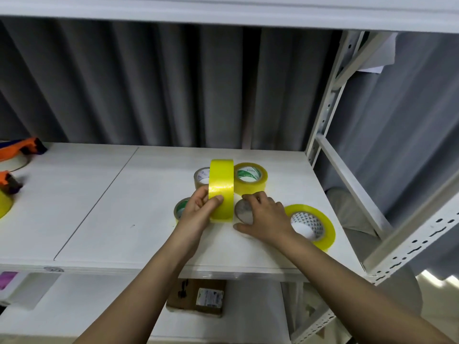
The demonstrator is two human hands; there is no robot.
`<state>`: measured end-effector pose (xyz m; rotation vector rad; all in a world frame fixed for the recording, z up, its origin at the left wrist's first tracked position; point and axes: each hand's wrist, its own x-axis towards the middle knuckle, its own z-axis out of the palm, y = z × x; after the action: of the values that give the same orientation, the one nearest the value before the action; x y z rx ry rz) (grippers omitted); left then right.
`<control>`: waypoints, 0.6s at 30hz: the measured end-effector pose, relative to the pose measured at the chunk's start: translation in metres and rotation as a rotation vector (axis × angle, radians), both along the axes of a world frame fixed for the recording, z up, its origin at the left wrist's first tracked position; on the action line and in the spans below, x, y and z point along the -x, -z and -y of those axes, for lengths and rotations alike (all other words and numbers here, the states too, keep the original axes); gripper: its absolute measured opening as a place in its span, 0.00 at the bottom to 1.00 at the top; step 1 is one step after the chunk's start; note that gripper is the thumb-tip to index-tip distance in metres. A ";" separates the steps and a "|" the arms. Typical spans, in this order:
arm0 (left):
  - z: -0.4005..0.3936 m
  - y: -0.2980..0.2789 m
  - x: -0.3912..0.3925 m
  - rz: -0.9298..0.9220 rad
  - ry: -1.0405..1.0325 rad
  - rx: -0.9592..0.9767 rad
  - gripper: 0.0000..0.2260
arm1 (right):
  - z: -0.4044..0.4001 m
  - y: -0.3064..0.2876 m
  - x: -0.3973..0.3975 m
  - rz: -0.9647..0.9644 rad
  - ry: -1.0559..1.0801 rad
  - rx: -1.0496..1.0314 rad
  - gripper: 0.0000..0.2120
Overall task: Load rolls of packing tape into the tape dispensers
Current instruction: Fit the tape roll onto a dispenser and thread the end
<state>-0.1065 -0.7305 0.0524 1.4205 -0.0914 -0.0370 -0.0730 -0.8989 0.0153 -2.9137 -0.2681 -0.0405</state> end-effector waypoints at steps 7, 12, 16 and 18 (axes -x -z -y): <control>-0.002 0.006 -0.001 -0.024 0.006 -0.092 0.10 | -0.004 0.018 -0.005 0.045 -0.042 0.166 0.36; -0.002 0.010 -0.004 -0.044 0.022 -0.104 0.08 | -0.002 0.030 -0.007 0.072 -0.040 0.264 0.35; -0.002 0.011 -0.005 -0.055 0.027 -0.096 0.08 | 0.000 0.027 -0.007 0.085 -0.048 0.332 0.39; 0.000 0.010 -0.005 -0.046 0.033 -0.078 0.08 | 0.003 0.014 -0.006 0.147 -0.010 0.191 0.32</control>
<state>-0.1014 -0.7302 0.0421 1.4953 -0.0755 -0.1014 -0.0666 -0.9021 0.0008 -3.1042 -0.3265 -0.2411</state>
